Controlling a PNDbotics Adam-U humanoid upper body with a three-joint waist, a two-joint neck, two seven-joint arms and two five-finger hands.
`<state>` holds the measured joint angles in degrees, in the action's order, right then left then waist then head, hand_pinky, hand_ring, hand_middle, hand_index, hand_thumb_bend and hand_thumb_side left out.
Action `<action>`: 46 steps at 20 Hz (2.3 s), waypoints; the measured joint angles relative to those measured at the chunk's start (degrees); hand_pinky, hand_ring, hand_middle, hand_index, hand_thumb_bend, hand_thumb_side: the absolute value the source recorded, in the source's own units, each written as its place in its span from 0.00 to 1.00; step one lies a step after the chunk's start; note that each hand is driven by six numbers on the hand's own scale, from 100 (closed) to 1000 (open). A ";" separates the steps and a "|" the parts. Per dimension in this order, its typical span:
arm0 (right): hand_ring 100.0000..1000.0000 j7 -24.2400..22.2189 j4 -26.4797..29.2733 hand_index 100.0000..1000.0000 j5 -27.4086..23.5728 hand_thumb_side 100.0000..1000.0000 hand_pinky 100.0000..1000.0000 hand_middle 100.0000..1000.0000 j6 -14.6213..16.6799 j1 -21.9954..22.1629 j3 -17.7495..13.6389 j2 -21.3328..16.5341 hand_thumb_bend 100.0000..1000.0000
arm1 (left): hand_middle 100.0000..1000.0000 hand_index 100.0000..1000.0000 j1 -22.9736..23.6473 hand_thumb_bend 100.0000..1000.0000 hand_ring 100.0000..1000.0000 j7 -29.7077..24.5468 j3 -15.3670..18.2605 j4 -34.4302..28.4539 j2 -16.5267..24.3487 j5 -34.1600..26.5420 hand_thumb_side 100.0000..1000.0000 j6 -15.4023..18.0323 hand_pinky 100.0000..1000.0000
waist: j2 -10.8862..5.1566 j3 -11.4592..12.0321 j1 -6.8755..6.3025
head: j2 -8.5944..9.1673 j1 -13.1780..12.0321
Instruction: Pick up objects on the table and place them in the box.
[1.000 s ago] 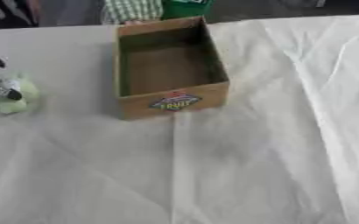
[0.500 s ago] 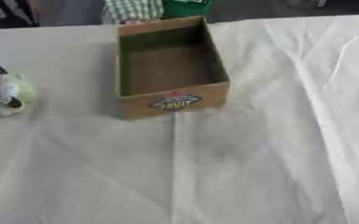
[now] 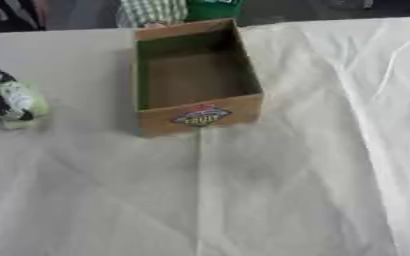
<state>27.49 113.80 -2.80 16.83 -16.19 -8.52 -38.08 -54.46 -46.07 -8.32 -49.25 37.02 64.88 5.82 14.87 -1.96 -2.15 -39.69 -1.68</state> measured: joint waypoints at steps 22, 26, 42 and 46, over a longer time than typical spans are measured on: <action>0.66 0.54 0.00 0.86 0.00 0.53 0.82 0.68 0.04 0.13 -0.29 0.00 0.00 | 0.44 0.66 -0.42 0.00 0.40 -0.95 0.63 -7.74 1.07 -9.18 0.28 -0.73 0.29 | -0.01 0.53 -0.19 | -0.09 0.64; 0.66 0.67 0.00 0.86 0.00 0.53 0.82 0.68 0.17 0.12 -0.30 0.00 0.00 | 0.43 0.65 -1.75 0.00 0.40 0.81 1.58 -13.33 1.29 -8.77 0.26 -1.75 0.31 | -0.01 0.49 -0.19 | -0.26 1.66; 0.66 0.17 0.00 0.86 -0.67 0.53 0.82 0.68 0.52 -1.61 0.08 -0.02 0.00 | 0.38 0.66 -12.57 0.00 0.39 10.16 2.46 -23.27 -13.21 0.52 0.23 -4.33 0.30 | -0.01 -2.73 -0.57 | 0.01 0.06; 0.66 -0.15 0.00 0.86 -1.08 0.53 0.82 0.68 0.59 -2.57 0.32 0.00 0.00 | 0.37 0.66 -14.19 0.00 0.40 15.77 2.09 -22.18 -17.38 4.86 0.22 -5.39 0.31 | 0.05 -4.09 -0.87 | 0.40 -1.10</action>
<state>27.34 113.80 -3.88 17.42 -18.76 -8.20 -38.08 -68.65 -30.30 -6.23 -71.42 19.64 69.75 0.43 14.91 -6.05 -3.02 -39.29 -2.78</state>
